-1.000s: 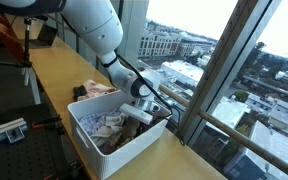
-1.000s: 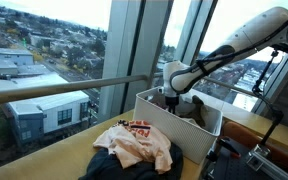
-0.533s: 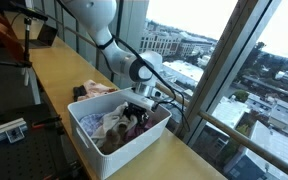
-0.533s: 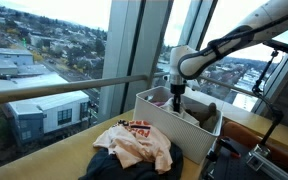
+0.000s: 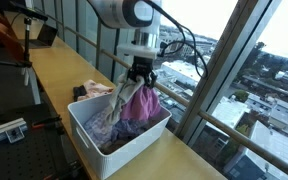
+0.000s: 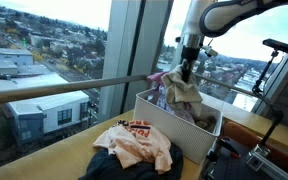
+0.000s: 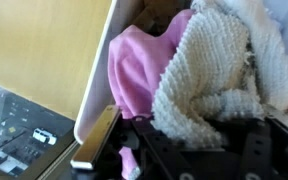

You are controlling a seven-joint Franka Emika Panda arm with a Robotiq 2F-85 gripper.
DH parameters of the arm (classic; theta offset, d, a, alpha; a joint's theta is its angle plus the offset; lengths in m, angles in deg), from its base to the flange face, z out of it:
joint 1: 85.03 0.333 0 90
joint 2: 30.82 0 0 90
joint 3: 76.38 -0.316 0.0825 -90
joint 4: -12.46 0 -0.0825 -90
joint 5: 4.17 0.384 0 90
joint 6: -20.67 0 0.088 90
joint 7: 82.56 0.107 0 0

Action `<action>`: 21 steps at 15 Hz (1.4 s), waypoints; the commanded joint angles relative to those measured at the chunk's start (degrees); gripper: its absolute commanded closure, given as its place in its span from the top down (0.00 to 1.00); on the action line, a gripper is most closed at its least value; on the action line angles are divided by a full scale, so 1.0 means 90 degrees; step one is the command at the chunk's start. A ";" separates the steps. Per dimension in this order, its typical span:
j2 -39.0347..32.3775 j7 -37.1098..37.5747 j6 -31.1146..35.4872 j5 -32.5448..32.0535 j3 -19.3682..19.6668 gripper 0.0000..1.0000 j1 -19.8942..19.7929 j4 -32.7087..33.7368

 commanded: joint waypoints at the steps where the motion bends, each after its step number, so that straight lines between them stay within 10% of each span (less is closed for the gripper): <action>1: 0.1027 0.0146 -0.0359 0.0028 -0.0115 0.00 0.0295 -0.0116; 11: 0.2281 0.0943 -0.1391 -0.0367 -0.1210 0.00 0.1662 0.0827; 21: 0.1542 0.1617 -0.2898 -0.1011 -0.2286 0.00 0.2642 0.2839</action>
